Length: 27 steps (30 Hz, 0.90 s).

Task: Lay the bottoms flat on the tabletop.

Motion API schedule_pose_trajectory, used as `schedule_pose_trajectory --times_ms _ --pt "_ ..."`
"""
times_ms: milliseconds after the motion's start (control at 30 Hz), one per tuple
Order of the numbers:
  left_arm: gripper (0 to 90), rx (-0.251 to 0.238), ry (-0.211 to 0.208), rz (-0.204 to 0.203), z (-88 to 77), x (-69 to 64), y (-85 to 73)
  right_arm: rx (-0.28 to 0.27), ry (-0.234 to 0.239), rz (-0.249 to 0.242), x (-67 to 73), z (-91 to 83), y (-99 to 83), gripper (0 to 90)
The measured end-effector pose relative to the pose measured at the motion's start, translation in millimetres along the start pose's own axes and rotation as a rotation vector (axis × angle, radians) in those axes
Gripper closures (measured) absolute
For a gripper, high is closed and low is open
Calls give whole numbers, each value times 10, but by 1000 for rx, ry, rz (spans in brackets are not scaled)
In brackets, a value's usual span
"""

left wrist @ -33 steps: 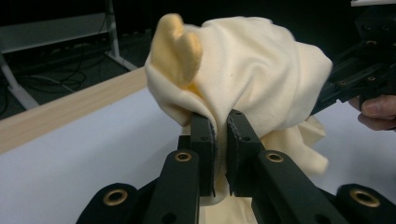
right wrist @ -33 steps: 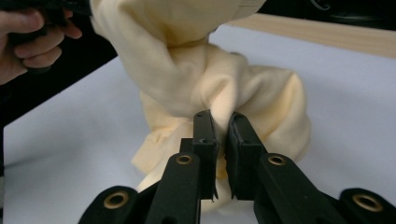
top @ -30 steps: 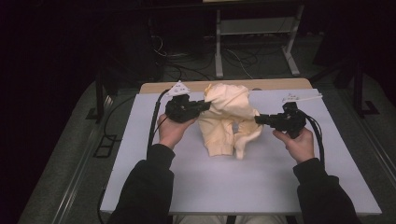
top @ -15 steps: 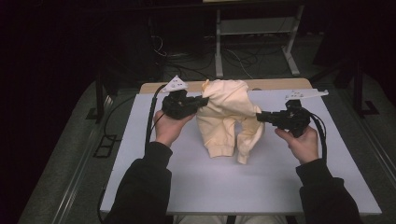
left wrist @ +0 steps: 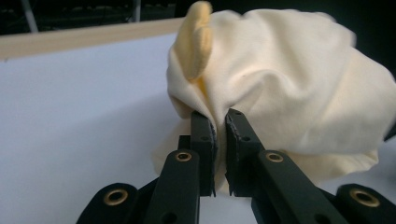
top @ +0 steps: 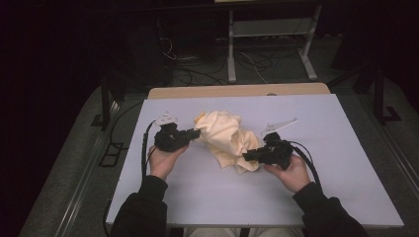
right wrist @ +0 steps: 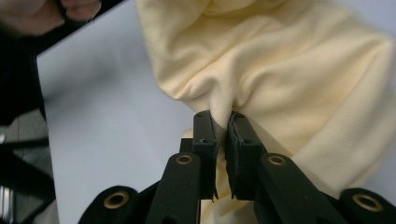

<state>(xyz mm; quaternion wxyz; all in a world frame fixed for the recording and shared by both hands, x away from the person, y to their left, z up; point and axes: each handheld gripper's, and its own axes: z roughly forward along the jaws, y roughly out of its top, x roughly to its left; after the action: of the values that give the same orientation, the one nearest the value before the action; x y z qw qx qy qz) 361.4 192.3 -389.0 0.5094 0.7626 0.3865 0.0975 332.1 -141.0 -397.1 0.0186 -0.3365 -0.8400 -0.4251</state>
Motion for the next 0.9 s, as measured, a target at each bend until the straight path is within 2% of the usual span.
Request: schedule_pose_trajectory --times_ms 133,200,267,367,433,500,633,767,800,833,900 --pt "816 -14 -6 -3 -21 8 -123 75 14 -23 133 159 -28 791" --pt "815 -24 -11 6 -20 9 -176 94 9 -54 191 173 -19 730" --pt "815 -19 -26 5 -9 22 -215 69 19 -86 227 131 -4 674" --pt "815 -22 -31 2 13 16 -230 -13 76 -53 197 27 42 572" --pt "815 -23 -30 9 19 7 -230 -43 50 -49 170 -46 72 517" --pt "815 -20 -34 19 26 1 -239 -68 -3 -55 140 -115 89 483" --pt "815 -21 -37 11 46 -8 -260 -121 -75 -38 20 -211 146 440" --pt "815 -34 -39 12 40 -26 -264 -120 -101 -25 -55 -209 195 424" --pt "815 -38 -41 12 35 -30 -264 -120 -94 -17 -90 -202 206 422" --pt "815 -41 -44 10 29 -31 -263 -102 -72 11 -160 -167 220 415" --pt "815 -43 -49 9 28 -29 -267 -95 -70 19 -190 -147 220 415"
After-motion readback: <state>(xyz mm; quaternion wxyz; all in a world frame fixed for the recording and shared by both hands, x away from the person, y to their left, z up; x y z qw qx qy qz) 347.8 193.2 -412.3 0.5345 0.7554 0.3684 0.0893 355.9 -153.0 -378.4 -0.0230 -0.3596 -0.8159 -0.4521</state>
